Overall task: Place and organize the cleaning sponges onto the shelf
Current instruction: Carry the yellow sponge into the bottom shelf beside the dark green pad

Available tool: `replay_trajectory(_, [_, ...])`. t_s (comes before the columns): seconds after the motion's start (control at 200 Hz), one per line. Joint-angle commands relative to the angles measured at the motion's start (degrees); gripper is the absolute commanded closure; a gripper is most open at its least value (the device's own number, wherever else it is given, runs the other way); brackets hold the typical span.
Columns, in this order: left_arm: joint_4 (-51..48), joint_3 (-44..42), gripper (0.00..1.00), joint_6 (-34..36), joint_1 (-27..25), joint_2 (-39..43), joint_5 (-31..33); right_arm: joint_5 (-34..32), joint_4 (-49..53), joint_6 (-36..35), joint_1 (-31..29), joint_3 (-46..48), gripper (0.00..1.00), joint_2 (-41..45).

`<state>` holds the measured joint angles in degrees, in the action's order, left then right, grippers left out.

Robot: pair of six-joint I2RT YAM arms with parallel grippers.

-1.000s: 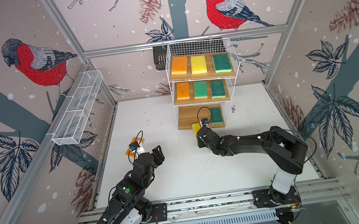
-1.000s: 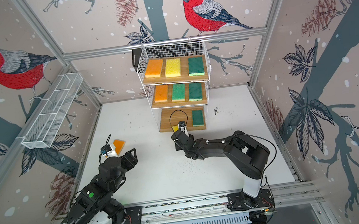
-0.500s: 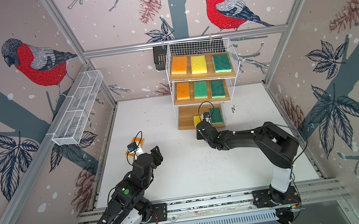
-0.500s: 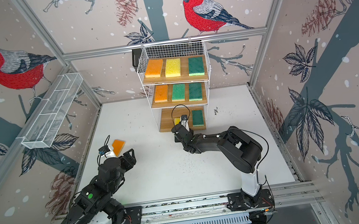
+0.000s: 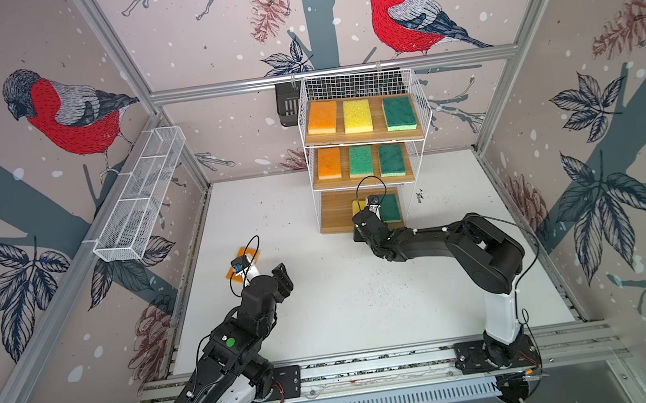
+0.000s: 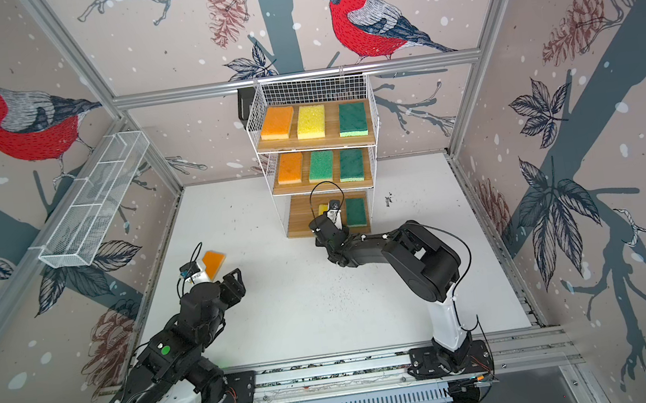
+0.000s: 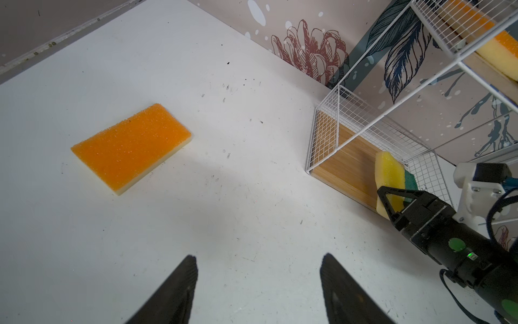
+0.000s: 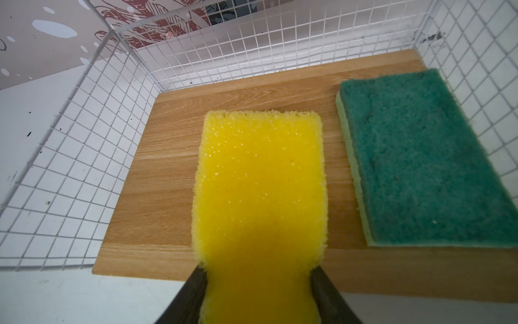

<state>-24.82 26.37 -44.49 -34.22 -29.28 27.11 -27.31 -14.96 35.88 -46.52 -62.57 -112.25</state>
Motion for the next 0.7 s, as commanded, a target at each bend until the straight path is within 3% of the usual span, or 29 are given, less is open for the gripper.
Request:
replay_trajectory(0.0, [1.64,-0.03,0.3,1.23,0.04,-0.16,1.01,-2.1,-1.74,-1.42,0.11,-1.3,0.5,-0.85])
replay_trajectory(0.695, [3.94,0.12,0.3,2.31,0.03,-2.51,1.63,-4.49,-1.81,-5.77,1.62,-5.74,0.5,-4.99])
